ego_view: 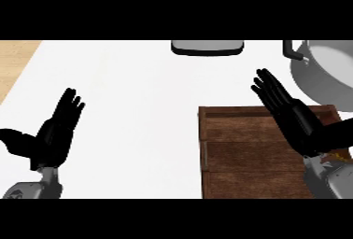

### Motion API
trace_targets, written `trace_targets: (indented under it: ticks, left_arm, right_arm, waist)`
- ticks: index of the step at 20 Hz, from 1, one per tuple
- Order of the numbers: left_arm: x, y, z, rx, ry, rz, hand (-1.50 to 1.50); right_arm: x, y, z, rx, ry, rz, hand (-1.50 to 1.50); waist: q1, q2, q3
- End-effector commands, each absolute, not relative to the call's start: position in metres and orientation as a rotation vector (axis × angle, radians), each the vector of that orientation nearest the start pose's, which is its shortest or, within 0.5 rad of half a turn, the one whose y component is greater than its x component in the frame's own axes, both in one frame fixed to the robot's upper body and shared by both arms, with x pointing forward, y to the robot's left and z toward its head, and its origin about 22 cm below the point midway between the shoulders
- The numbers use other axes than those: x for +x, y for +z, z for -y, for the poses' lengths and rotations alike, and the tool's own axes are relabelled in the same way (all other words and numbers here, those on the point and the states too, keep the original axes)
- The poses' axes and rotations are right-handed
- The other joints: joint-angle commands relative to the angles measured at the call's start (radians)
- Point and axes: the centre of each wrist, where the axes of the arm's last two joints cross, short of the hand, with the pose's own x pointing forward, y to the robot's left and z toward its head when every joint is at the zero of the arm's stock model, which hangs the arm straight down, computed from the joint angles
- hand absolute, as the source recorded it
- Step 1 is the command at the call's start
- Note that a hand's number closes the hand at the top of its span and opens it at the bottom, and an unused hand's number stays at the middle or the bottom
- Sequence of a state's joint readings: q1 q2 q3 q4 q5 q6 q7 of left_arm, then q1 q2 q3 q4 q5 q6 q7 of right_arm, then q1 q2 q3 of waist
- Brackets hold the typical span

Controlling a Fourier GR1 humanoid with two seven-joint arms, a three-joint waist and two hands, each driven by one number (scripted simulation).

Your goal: Pick the sweet potato from the tray and place it in the pot

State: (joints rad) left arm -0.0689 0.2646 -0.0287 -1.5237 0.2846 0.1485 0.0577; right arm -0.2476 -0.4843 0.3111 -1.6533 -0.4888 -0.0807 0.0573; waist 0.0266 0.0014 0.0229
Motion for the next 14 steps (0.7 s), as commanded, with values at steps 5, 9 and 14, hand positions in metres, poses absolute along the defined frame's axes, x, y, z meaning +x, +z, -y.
trace_targets:
  ticks: [5, 9, 14]
  left_arm:
    - [0.242, -0.007, -0.274, 0.056, -0.166, 1.356, 0.00]
    - [0.232, -0.022, -0.264, -0.005, -0.156, 1.273, 0.00]
    - [0.240, -0.020, -0.263, -0.004, -0.212, 1.269, 0.00]
  right_arm:
    - [0.261, 0.075, 0.318, -0.170, 0.558, 1.595, 1.50]
    - [0.280, 0.128, 0.358, -0.801, 0.468, 1.935, -1.50]
    - [0.248, 0.093, 0.338, -0.754, 0.265, 2.310, -1.50]
  waist:
    - [-0.064, -0.002, -0.022]
    - [-0.133, -0.021, -0.019]
    - [-0.101, -0.011, -0.018]
